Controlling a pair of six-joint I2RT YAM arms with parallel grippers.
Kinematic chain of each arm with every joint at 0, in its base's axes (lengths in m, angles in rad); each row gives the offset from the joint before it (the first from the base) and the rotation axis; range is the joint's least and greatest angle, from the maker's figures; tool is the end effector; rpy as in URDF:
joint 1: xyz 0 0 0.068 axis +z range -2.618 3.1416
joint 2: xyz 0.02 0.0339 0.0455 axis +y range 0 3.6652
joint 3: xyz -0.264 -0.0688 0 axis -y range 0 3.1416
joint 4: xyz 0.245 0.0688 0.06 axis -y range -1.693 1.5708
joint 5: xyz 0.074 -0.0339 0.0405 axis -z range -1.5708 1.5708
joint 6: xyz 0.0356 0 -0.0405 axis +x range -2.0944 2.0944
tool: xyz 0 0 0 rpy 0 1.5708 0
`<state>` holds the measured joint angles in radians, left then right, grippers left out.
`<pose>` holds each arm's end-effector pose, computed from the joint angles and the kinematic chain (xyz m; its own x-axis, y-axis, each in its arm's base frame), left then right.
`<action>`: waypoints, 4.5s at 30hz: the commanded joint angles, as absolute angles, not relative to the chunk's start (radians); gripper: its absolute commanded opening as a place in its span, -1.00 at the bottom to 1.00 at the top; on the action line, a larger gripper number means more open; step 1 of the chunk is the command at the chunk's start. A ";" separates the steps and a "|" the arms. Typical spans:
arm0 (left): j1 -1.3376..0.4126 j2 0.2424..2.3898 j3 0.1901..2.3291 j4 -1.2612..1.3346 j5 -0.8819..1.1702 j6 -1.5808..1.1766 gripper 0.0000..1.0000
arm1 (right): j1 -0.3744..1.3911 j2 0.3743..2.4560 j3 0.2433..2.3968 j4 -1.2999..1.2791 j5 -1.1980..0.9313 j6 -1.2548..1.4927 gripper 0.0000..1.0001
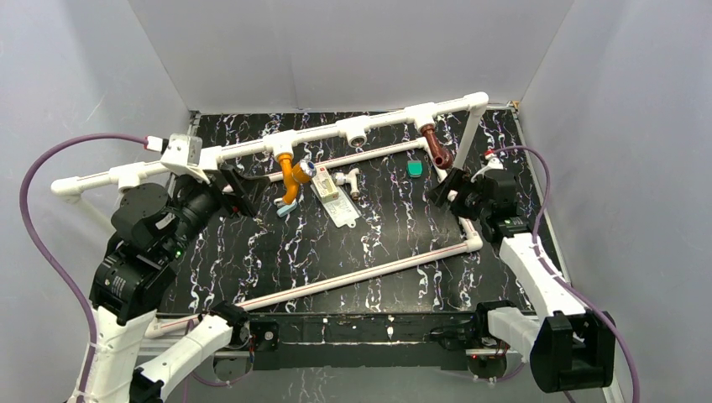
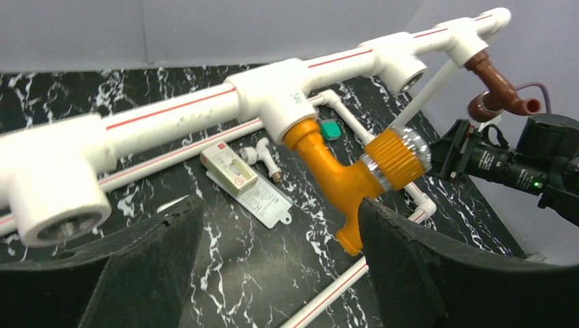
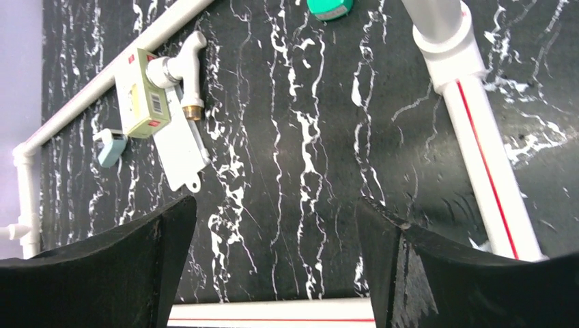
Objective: Install the water faucets
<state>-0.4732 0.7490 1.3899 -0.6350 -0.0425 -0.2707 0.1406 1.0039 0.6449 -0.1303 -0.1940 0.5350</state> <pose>0.0868 -0.0427 0.4885 -0.1066 -0.2456 -0.9635 0.4037 0.8749 -0.2676 0.2217 0.0383 0.2551 -0.5564 0.4265 -0.7131 -0.0260 0.8489 0.5280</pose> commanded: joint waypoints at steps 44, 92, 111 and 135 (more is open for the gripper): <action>-0.472 0.957 1.301 -0.647 -0.612 -0.239 -0.20 | 0.142 1.523 0.856 0.551 0.160 1.204 -0.78; -0.456 1.442 1.581 -0.441 -0.327 -0.127 -0.72 | -0.136 1.848 1.159 0.563 0.432 1.236 -0.97; -0.456 1.078 1.553 -0.744 -0.198 -0.174 -0.14 | -0.010 1.364 0.769 0.548 -0.067 0.945 -0.41; -0.456 0.634 1.108 -0.661 -0.191 -0.159 0.46 | 0.539 1.704 0.915 0.501 -0.009 0.704 0.27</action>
<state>-0.4576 0.6712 1.1847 -0.7017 -0.1585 -0.1661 0.5079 1.6360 0.7994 0.5026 -0.0574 0.7818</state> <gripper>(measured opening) 0.729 0.624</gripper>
